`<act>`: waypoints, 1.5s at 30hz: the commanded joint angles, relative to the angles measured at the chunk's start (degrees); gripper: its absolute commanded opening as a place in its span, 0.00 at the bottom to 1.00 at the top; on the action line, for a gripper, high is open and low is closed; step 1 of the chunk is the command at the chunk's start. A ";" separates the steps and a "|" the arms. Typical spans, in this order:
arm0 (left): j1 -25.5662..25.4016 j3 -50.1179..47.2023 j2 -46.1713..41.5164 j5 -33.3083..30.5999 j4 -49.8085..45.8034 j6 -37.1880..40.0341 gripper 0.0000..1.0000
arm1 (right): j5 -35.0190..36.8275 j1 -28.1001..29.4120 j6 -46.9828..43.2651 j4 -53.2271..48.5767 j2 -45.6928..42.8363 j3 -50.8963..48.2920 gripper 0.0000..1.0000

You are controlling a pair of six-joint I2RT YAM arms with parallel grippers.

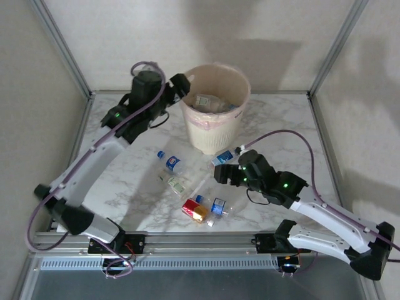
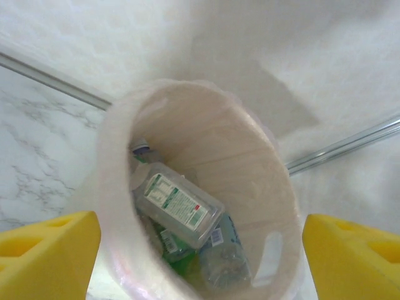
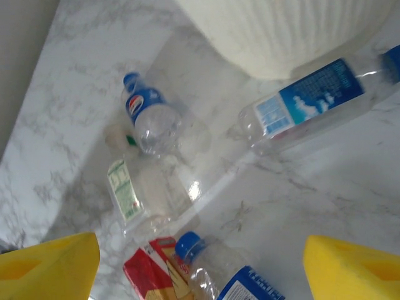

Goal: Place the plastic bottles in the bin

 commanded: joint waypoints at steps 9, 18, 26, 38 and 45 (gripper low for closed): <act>6.05 -27.27 -19.12 -1.52 2.60 -2.16 0.85 | 6.59 15.89 -5.91 0.34 14.04 3.63 0.86; 7.44 -38.25 -24.08 1.55 3.06 -5.45 0.84 | 10.76 15.83 -5.45 -6.23 19.17 0.46 0.93; 7.70 -39.01 -24.33 1.95 3.46 -5.88 0.84 | 9.05 15.90 -2.40 -5.85 21.35 -2.73 0.93; 8.47 -40.73 -24.33 3.09 4.21 -6.32 0.84 | 7.51 15.89 -1.51 -4.49 25.21 -4.98 0.95; 9.11 -40.70 -24.23 3.55 4.51 -6.47 0.84 | 8.39 15.45 0.52 -4.97 29.49 -4.46 0.95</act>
